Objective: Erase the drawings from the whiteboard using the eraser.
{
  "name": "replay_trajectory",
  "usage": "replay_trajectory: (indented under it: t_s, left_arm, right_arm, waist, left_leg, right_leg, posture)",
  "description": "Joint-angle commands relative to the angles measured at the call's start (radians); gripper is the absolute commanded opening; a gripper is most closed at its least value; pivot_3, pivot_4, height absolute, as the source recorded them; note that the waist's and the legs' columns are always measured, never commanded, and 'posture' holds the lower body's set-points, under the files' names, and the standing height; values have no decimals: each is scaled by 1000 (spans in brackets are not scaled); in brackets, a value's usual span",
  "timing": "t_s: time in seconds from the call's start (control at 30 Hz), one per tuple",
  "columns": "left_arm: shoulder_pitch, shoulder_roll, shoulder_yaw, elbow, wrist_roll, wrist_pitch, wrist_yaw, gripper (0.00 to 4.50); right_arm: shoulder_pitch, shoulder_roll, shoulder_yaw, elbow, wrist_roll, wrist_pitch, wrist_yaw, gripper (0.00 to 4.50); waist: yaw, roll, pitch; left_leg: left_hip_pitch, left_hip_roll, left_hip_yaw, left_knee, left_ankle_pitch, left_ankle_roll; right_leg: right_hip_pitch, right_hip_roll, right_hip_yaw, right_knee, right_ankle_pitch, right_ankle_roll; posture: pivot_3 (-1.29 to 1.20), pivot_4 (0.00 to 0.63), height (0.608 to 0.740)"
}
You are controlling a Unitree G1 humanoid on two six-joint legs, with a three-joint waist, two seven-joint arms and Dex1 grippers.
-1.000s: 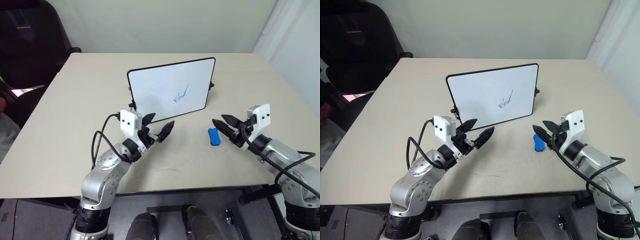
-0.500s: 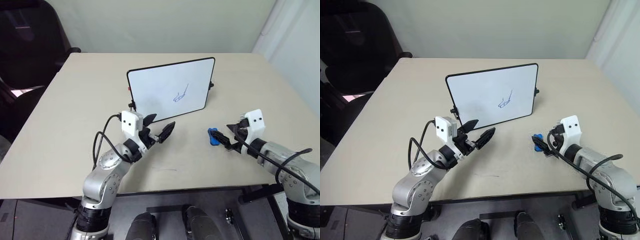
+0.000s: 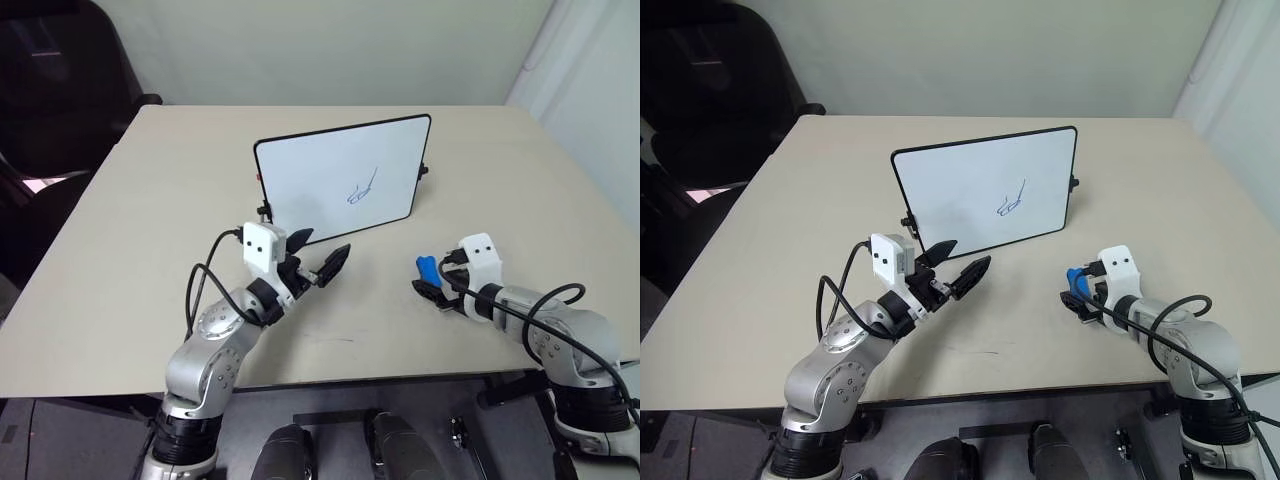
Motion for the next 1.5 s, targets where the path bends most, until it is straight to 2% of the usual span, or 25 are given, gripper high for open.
replay_trajectory:
  t_s: [0.03, 0.17, 0.27, 0.53, 0.8, 0.97, 1.13, 1.4, 1.5]
  left_arm:
    - [-4, -3, -1, -31, 4, -18, -7, 4500]
    - [-11, -3, -3, -39, 4, -10, -1, 4500]
    - [-24, -6, -1, -52, -4, 9, 15, 4500]
    - [-64, -6, 8, -82, -23, 64, 46, 4500]
    - [-61, -12, 0, -79, -20, 62, 48, 4500]
    - [-57, -15, 1, -74, -16, 54, 45, 4500]
    - [-54, -10, 12, -64, -15, 44, 36, 4500]
    - [-44, -8, 18, -54, -8, 24, 27, 4500]
    - [-37, -11, 15, -63, -5, 21, 31, 4500]
  right_arm:
    - [-15, -5, 14, 17, -47, -12, -15, 4476]
    - [-13, -14, 37, 17, -75, -1, -7, 4476]
    - [4, -16, 31, 6, -76, 0, 7, 3892]
    - [11, -15, 30, -25, -81, -27, 38, 1234]
    - [26, -67, 3, -122, -14, -48, 163, 1234]
    - [15, -82, 13, -118, -37, -85, 168, 1234]
    - [-75, -39, -4, -40, -67, -112, 119, 1234]
    - [-302, 86, 81, 211, -183, -170, 36, 1234]
    - [-320, 77, 125, 241, -212, -149, 52, 1234]
  waist:
    - [1, 0, 0]
    - [0, 0, 0]
    - [1, 0, 0]
    - [1, 0, 0]
    - [0, 0, 0]
    - [3, 0, 0]
    - [-1, 0, 0]
    - [-5, 0, 0]
    - [3, 0, 0]
  left_leg:
    - [0, 0, 0, 0, 0, 0]
    - [0, 0, 0, 0, -1, 1]
    - [0, 0, 0, 1, -1, 1]
    - [0, 0, 0, 1, -1, 0]
    - [-1, 0, 1, 0, -1, 0]
    - [0, 0, 0, 0, -1, 0]
    - [0, 0, 1, 1, -1, 0]
    - [0, 0, 0, 0, 0, 0]
    - [0, 0, 0, 0, 0, 0]
  right_leg:
    - [0, 0, 0, 0, 0, 0]
    - [0, 0, 0, 0, 0, -1]
    - [0, 0, 0, 0, 0, -1]
    - [1, 0, 0, 0, 0, -1]
    - [3, 0, 0, 0, 0, 0]
    - [3, 0, 0, -2, 0, -1]
    - [3, 0, 1, -1, 0, 0]
    - [-2, 0, 0, 3, 2, -3]
    - [-3, 0, -1, 2, 5, -9]
  posture:
    - [0, 150, 740]
    - [0, 150, 740]
    - [0, 150, 740]
    - [0, 150, 740]
    - [0, 150, 740]
    - [0, 150, 740]
    - [0, 150, 740]
    - [0, 150, 740]
    - [0, 150, 740]
